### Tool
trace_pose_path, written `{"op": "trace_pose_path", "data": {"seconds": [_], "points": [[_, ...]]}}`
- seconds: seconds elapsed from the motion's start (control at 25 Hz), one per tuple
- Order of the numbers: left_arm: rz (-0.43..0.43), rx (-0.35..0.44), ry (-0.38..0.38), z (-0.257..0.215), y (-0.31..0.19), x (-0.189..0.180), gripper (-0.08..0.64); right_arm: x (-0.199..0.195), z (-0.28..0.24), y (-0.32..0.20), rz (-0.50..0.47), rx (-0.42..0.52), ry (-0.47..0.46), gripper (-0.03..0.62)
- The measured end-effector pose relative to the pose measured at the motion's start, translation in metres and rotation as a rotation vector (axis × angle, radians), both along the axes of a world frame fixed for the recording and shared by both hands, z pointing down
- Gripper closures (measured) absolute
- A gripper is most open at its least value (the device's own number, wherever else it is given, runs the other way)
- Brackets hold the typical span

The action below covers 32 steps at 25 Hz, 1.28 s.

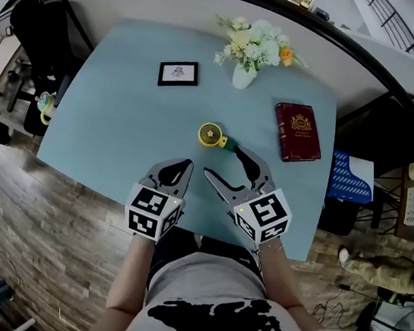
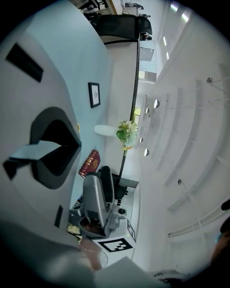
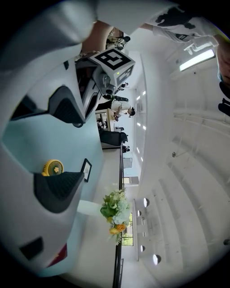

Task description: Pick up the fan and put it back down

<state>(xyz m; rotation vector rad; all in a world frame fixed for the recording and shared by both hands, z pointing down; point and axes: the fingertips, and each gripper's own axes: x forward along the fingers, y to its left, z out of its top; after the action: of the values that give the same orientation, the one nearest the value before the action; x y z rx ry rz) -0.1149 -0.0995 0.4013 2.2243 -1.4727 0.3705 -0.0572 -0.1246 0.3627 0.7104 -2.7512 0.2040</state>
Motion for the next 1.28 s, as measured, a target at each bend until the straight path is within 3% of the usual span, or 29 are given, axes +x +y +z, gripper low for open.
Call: {"op": "trace_pose_path", "data": {"seconds": [0.28,0.64,0.96,1.28], "points": [[0.041,-0.033,0.019,0.018,-0.016,-0.03,0.549,-0.009,0.012,-0.02,0.082,-0.014,0.038,0.268],[0.159,-0.027,0.039,0.021,-0.027,-0.021,0.549,-0.008,0.026,-0.025,0.178,-0.053,0.06,0.272],[0.179,-0.082,0.06,0.044,-0.017,-0.008,0.549,-0.004,0.041,-0.021,0.18,-0.081,0.076,0.273],[0.138,-0.134,0.07,0.063,-0.022,-0.002,0.549,0.006,0.048,-0.045,0.13,-0.088,0.118,0.276]]}}
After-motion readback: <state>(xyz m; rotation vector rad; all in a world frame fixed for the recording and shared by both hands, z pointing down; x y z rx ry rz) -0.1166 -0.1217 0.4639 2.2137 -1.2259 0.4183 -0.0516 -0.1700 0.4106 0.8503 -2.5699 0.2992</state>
